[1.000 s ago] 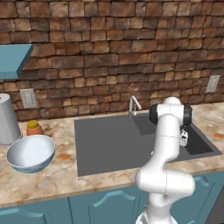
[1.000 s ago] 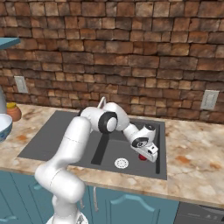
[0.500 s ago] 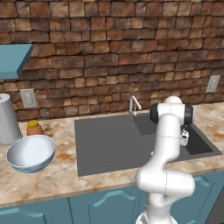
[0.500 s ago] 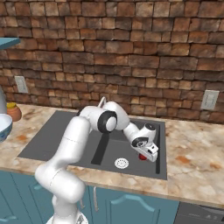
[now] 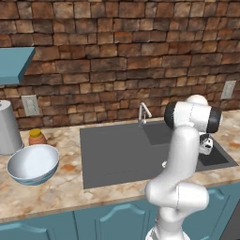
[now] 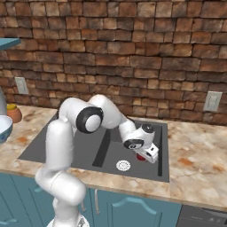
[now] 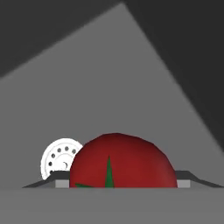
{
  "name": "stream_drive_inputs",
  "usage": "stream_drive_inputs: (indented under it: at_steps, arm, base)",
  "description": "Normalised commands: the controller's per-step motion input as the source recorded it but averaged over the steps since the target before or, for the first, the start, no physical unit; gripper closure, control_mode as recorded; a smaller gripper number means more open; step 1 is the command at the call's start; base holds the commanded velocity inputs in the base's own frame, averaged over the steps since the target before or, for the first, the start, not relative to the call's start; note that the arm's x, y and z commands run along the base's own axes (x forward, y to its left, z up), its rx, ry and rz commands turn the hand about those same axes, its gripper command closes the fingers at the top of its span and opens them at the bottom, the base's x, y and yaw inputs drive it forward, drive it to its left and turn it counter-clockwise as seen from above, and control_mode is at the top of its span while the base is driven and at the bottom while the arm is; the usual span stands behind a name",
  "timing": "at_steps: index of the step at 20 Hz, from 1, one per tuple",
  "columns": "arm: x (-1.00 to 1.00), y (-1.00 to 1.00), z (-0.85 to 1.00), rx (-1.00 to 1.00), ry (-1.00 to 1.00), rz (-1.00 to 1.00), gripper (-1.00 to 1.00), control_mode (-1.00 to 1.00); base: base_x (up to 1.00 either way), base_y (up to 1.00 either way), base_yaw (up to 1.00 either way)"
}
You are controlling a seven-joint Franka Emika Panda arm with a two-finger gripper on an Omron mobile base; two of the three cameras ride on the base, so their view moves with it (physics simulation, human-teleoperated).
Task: Pick the tomato from the sink and place it in the bowl. Then pick the bowl and place it in the microwave. Then close the microwave door and press the start button.
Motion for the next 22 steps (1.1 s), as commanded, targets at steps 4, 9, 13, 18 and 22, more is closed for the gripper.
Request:
stream_drive_inputs:
  at_steps: [4, 9, 13, 18, 22]
  arm:
    - [-0.41, 0.51, 1.0, -0.17, 0.0, 0.04, 1.0, -1.0]
    - [-0.21, 0.59, 1.0, -0.16, 0.0, 0.03, 1.0, -1.0]
    - [-0.24, 0.57, 1.0, -0.1, 0.0, 0.04, 1.0, -1.0]
    - [-0.36, 0.55, 1.0, -0.04, 0.0, 0.05, 1.0, -1.0]
    - [-0.3, 0.54, 1.0, 0.0, 0.01, 0.06, 1.0, -1.0]
  base:
    - [0.0, 0.0, 0.0]
    - [0.0, 0.0, 0.0]
    - [0.0, 0.0, 0.0]
    - [0.0, 0.0, 0.0]
    - [0.0, 0.0, 0.0]
